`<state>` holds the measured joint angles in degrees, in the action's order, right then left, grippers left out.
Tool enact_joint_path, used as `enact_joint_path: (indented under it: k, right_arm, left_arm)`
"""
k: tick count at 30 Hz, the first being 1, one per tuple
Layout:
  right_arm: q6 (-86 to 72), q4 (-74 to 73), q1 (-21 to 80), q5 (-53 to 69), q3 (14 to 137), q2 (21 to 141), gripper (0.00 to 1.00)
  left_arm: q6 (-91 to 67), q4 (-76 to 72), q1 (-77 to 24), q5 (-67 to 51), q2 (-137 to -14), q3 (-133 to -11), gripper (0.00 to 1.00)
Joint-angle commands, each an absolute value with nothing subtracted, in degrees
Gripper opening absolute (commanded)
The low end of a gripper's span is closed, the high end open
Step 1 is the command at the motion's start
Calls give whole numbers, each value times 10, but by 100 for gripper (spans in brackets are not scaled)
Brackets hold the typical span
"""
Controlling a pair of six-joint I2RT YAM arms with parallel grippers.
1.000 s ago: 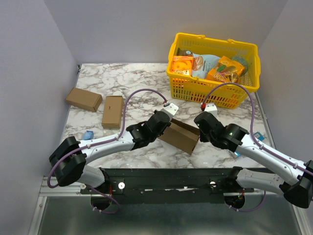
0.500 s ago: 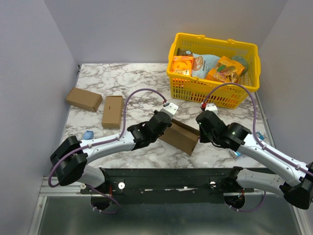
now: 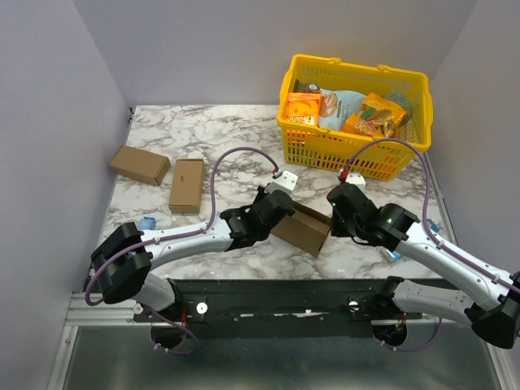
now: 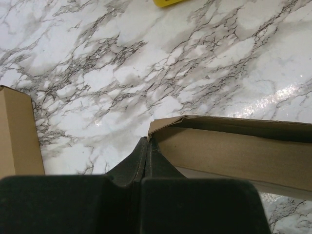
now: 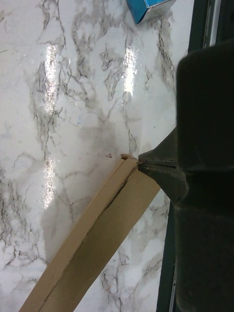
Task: Fold the paper box
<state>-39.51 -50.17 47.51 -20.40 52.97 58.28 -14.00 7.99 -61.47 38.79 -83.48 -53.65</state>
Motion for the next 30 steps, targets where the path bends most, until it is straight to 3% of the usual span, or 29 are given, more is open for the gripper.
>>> enact_joint_path:
  k: [1, 30]
  right_arm:
    - [-466, -439, 473, -160, 505, 563, 1]
    - [-559, -349, 467, -152, 411, 512, 1]
  left_arm:
    - [-207, 190, -634, 348, -864, -503, 0]
    - [-233, 184, -656, 352, -863, -494, 0]
